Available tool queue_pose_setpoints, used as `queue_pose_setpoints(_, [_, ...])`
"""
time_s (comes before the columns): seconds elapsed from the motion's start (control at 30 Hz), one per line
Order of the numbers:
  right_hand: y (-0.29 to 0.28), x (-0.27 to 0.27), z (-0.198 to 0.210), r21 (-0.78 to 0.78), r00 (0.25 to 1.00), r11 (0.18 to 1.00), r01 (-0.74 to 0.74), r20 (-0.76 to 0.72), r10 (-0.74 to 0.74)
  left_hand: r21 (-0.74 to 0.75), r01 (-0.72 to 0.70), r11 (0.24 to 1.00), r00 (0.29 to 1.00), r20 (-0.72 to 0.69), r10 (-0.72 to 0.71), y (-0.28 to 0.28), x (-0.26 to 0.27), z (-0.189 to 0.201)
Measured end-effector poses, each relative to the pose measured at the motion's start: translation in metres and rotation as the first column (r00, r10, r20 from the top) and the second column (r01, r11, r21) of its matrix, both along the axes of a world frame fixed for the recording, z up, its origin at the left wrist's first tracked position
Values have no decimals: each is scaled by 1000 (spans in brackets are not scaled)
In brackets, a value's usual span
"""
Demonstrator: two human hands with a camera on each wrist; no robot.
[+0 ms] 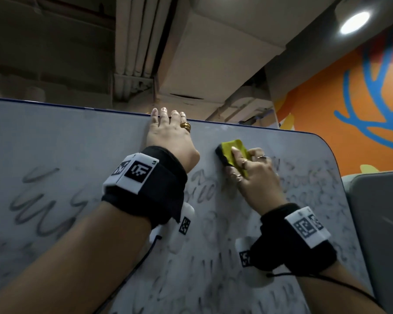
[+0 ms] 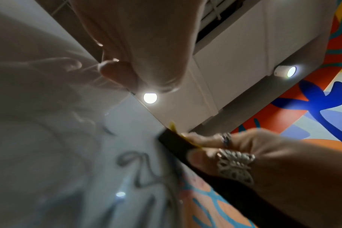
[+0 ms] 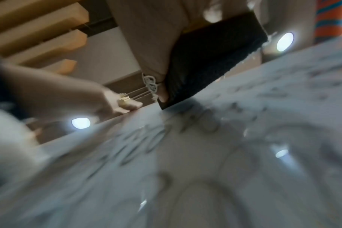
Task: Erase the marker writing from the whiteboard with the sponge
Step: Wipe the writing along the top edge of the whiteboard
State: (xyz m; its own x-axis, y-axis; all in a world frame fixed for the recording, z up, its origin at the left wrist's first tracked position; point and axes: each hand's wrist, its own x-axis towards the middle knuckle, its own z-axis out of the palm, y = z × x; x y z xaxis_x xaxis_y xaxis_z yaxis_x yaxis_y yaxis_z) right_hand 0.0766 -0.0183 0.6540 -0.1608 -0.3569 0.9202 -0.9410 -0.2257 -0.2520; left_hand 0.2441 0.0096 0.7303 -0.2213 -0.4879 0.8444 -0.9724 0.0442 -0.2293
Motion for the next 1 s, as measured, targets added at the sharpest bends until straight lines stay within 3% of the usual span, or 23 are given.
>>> queue_pose_setpoints(0.17, [-1,-1,-23,-25,981,999,-25,-193,20,0,50,999,999,5,-50,-12,-28,-9])
queue_pose_setpoints(0.27, [-7,-38,-31,-31,988,1000,3,-154,-8,-6,50,999,998,-28,-50,-20,-32,-14])
queue_pose_setpoints(0.4, [-13,-65,-4,-22,996,999,31,-79,-32,-19,53,998,994,-94,-55,-24,-38,-17])
queue_pose_setpoints(0.5, [-14,-46,6,-72,990,997,-4,-144,-6,15,-12,1000,991,-131,13,-20,-46,-15])
queue_pose_setpoints(0.63, [-13,-45,-26,-97,956,995,-33,-293,3,3,-46,999,987,-154,46,-22,-53,-13])
queue_pose_setpoints(0.73, [-16,-78,-33,-77,970,997,-15,-243,-4,-28,-42,999,988,-151,37,-26,-53,-15])
queue_pose_setpoints(0.83, [-24,-96,-12,-88,991,996,-17,-137,5,-41,-16,999,986,-165,9,-32,-54,-20])
queue_pose_setpoints(1.0, [-29,-69,-10,-163,957,976,-144,-274,96,-18,-91,996,976,-203,85,-33,-63,-22])
